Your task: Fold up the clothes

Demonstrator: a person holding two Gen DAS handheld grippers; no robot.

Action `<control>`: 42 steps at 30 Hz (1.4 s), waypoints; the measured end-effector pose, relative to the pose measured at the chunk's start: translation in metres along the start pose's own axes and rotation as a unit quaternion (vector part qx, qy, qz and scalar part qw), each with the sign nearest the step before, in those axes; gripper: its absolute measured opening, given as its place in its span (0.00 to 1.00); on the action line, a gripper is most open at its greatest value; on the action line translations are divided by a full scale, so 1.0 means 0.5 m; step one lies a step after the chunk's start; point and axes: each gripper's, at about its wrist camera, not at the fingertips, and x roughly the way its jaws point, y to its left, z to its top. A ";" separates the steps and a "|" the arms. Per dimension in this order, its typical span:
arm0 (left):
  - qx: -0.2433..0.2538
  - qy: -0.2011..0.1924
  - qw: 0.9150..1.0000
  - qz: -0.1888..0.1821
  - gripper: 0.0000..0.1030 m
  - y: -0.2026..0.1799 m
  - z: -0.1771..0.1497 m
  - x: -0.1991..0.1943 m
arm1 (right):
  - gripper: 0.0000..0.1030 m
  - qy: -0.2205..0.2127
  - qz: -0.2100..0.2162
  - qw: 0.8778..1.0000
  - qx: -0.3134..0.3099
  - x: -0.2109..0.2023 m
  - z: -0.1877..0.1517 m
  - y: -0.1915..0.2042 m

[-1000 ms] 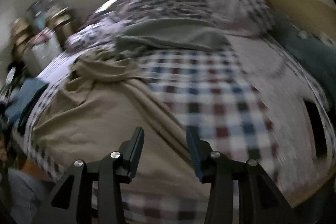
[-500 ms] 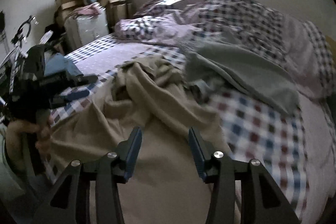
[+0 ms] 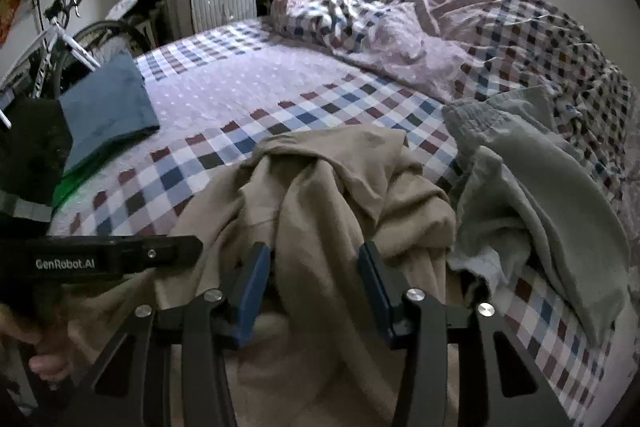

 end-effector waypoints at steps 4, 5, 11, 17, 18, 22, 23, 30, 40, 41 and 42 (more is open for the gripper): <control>-0.019 0.000 1.000 -0.014 0.02 0.007 0.016 0.008 | 0.31 0.023 -0.007 1.000 -0.006 0.033 0.006 0.000; -0.019 -0.008 1.000 -0.016 0.02 0.005 0.020 0.004 | 0.15 0.024 -0.012 1.000 -0.011 0.034 0.004 0.001; -0.019 -0.080 0.996 -0.027 0.00 -0.001 0.054 -0.048 | 0.08 -0.019 -0.043 0.999 0.016 -0.038 -0.024 -0.042; -0.034 -0.111 0.993 -0.028 0.00 0.016 0.082 -0.075 | 0.08 -0.067 -0.073 0.992 0.075 -0.154 -0.069 -0.135; -0.035 -0.113 0.993 -0.026 0.00 0.016 0.083 -0.075 | 0.08 -0.075 -0.080 0.990 0.086 -0.171 -0.075 -0.152; -0.037 -0.125 0.991 -0.023 0.00 0.012 0.087 -0.077 | 0.08 -0.100 -0.105 0.980 0.136 -0.230 -0.104 -0.223; -0.038 -0.128 0.991 -0.024 0.00 0.010 0.088 -0.077 | 0.08 -0.105 -0.112 0.977 0.146 -0.240 -0.110 -0.241; -0.041 -0.149 0.988 -0.019 0.00 0.009 0.095 -0.085 | 0.08 -0.140 -0.167 0.950 0.225 -0.318 -0.170 -0.359; -0.017 -0.183 0.983 -0.026 0.00 -0.018 0.120 -0.107 | 0.08 -0.156 -0.212 0.928 0.262 -0.415 -0.232 -0.479; -0.013 -0.190 0.981 -0.026 0.00 -0.024 0.125 -0.111 | 0.08 -0.157 -0.215 0.929 0.257 -0.422 -0.232 -0.479; -0.008 -0.198 0.980 -0.026 0.00 -0.030 0.131 -0.118 | 0.08 -0.158 -0.218 0.930 0.252 -0.429 -0.233 -0.480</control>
